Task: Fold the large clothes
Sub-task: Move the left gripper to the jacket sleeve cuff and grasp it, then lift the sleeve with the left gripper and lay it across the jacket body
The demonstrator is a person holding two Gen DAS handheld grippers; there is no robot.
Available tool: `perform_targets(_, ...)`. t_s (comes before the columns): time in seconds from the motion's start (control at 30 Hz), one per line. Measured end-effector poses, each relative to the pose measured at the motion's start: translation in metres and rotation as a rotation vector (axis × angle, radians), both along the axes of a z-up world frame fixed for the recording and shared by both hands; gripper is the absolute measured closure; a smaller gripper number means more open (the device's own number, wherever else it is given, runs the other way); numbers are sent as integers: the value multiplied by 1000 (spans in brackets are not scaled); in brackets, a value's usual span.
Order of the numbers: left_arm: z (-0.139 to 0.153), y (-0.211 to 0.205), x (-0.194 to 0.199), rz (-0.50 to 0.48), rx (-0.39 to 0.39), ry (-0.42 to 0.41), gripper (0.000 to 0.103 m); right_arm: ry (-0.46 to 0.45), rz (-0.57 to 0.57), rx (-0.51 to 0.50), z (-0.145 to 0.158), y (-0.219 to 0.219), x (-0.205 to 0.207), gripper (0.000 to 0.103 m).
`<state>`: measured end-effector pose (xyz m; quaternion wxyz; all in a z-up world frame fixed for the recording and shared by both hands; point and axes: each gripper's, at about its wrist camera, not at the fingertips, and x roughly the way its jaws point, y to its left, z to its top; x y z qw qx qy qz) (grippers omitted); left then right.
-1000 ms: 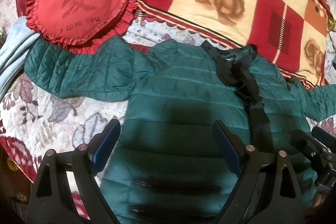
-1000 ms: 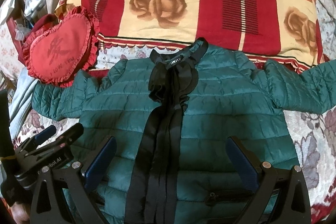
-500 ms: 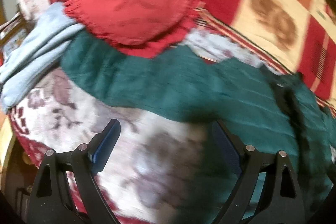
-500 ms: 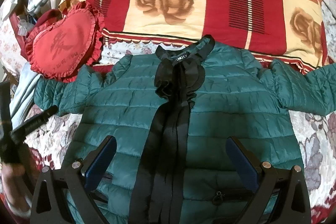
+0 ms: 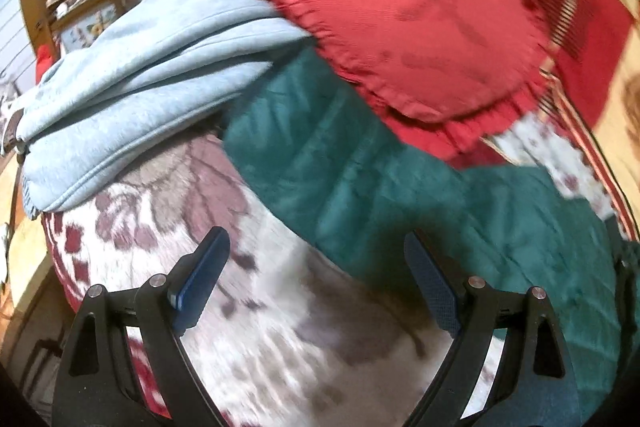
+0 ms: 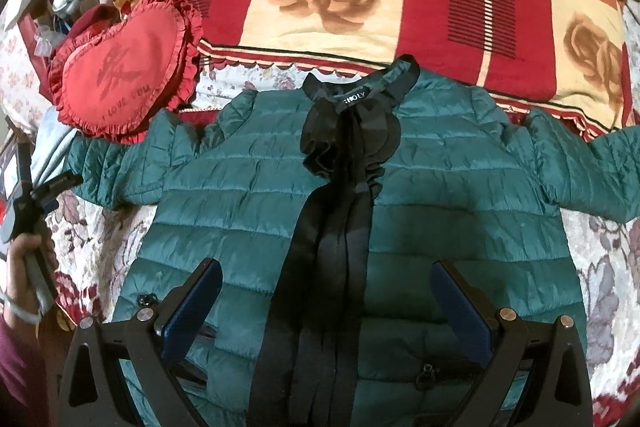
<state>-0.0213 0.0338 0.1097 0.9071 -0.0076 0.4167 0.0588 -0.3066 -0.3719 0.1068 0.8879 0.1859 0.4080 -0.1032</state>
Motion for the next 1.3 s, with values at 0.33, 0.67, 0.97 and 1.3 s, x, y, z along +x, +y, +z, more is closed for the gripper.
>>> perform_targets(0.33, -19, 28, 58, 77, 65, -16, 14, 46, 14, 25, -11, 4, 7, 0)
perform_targets(0.67, -30, 25, 81, 30, 36, -51, 31, 71, 13, 30, -15, 6, 12, 0)
perform_targets(0.97, -14, 9, 70, -53, -63, -53, 90, 70, 31, 37, -16, 11, 11, 0)
perform_targets(1.3, 55, -70, 7, -304, -224, -84, 91, 34, 17, 62, -9, 6, -4, 0)
